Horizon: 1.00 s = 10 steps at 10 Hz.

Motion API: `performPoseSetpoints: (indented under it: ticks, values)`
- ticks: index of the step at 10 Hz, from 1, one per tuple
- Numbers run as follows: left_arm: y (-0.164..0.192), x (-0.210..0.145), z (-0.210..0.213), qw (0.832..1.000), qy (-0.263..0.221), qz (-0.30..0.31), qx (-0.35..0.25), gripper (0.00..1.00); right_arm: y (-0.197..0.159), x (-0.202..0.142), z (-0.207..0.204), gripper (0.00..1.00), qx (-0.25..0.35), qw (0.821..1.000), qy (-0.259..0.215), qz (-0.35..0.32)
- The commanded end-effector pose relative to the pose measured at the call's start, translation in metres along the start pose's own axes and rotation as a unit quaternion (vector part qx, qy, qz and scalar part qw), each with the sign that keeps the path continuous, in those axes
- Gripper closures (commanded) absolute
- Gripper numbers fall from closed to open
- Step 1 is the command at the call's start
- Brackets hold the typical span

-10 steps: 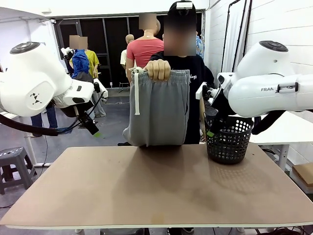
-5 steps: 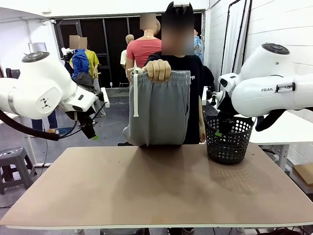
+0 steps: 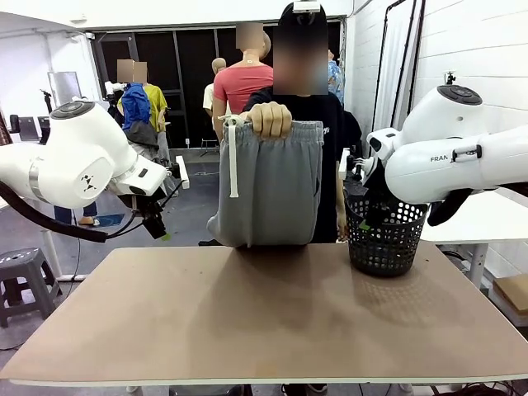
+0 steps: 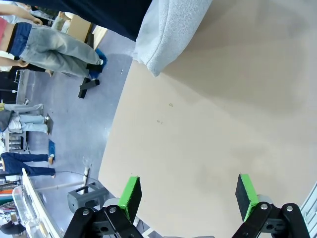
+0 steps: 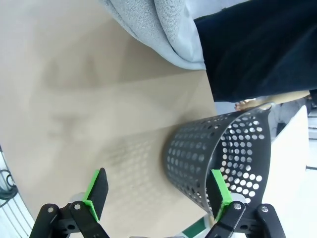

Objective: Fold the training pants.
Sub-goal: Grab both ends of the Training pants handed by a person.

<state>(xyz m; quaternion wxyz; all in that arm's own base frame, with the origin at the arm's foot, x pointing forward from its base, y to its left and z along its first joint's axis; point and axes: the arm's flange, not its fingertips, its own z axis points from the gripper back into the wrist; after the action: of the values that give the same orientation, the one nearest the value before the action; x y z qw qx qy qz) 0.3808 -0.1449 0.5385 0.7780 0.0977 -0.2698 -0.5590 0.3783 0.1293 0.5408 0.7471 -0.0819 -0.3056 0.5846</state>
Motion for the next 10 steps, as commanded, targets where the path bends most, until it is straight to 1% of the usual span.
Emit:
performPoseSetpoints:
  ticks: [1, 2, 4, 6, 7, 8, 9, 10]
  values:
    - [-0.002, 0.001, 0.005, 1.000, -0.002, 0.006, 0.002, 0.00, 0.001, -0.001, 0.003, 0.00, 0.004, 1.000, 0.001, 0.000]
    - [0.000, 0.000, 0.000, 1.000, 0.000, 0.000, 0.000, 0.00, 0.000, 0.000, 0.000, 0.00, 0.000, 1.000, 0.000, 0.000]
    - [0.015, -0.007, -0.023, 0.996, -0.026, -0.074, 0.053, 0.00, -0.017, -0.001, -0.033, 0.00, 0.006, 0.998, -0.033, 0.047]
    - [0.030, -0.004, -0.038, 0.983, -0.091, -0.154, 0.039, 0.00, -0.025, -0.002, -0.049, 0.00, 0.024, 0.992, -0.094, 0.080]
    - [0.037, 0.001, -0.043, 0.979, -0.123, -0.160, 0.019, 0.00, -0.030, -0.003, -0.051, 0.00, 0.020, 0.988, -0.129, 0.079]
    - [0.044, 0.006, -0.050, 0.972, -0.161, -0.170, -0.021, 0.00, -0.037, -0.004, -0.056, 0.00, 0.024, 0.985, -0.155, 0.072]
    - [0.049, 0.009, -0.057, 0.963, -0.185, -0.187, -0.062, 0.00, -0.043, -0.005, -0.061, 0.00, 0.030, 0.981, -0.179, 0.071]
    - [0.059, 0.006, -0.067, 0.954, -0.203, -0.202, -0.089, 0.00, -0.050, -0.006, -0.068, 0.00, 0.032, 0.977, -0.196, 0.073]
